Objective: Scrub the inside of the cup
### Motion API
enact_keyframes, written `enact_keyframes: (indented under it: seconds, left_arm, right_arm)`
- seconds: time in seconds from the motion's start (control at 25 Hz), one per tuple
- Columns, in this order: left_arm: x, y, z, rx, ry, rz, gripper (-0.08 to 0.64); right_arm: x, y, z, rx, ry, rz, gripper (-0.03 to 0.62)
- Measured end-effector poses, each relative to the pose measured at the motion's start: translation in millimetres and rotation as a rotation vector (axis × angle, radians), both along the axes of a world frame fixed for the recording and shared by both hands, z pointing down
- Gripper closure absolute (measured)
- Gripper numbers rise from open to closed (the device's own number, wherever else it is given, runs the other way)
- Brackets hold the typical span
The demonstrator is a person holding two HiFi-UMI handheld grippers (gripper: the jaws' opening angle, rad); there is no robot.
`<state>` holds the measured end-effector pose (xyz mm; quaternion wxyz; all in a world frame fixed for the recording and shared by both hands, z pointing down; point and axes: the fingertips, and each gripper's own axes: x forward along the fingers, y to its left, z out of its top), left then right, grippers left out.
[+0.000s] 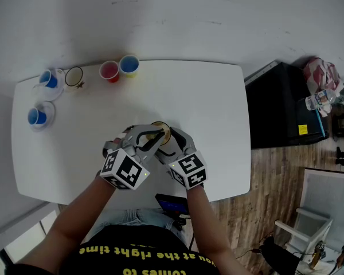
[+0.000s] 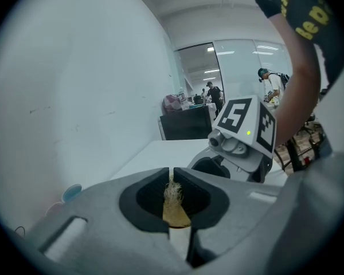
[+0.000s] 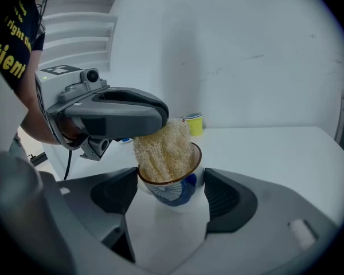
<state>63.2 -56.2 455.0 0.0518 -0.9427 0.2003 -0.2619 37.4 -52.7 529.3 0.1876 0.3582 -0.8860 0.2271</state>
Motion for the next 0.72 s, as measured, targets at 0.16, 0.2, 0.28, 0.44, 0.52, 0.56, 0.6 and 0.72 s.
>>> enact_keyframes:
  seconds: [0.16,0.2,0.28,0.44,0.52,0.56,0.6,0.72]
  left_arm:
    - [3.5,-0.5,8.6,-0.015,-0.024,0.003,0.532]
    - [4.3,-1.4,11.5,-0.018,-0.032,0.003,0.532]
    - [5.9,-2.4,17.8,-0.022,-0.051,0.003,0.533]
    - [7.6,-1.1,29.7,-0.025,-0.094,0.012,0.533]
    - [7.7,-1.1,34.2,-0.036,-0.107,0.016,0.534]
    - [7.6,-1.0,35.7,-0.042,-0.111,0.018,0.532]
    - [7.5,-0.7,36.8,-0.048,-0.114,0.021,0.533]
    - [7.7,1.5,39.6,-0.07,-0.12,0.031,0.532]
  right_arm:
    - [-0.4,0.0,-0.1,0.001,0.001,-0.001,0.221]
    - [-0.4,0.0,-0.2,0.001,0.001,0.0,0.221]
    - [-0.5,-0.2,-0.3,0.0,0.001,0.0,0.219]
    - [-0.4,-0.4,-1.4,0.002,-0.001,-0.001,0.221]
    - [-0.1,-0.6,-1.5,0.003,-0.002,-0.001,0.221]
    - [-0.1,-0.6,-1.2,0.003,-0.002,-0.001,0.221]
    - [-0.2,-0.4,-0.9,0.002,-0.001,-0.002,0.221]
    - [-1.4,0.4,-0.5,0.001,-0.003,-0.009,0.219]
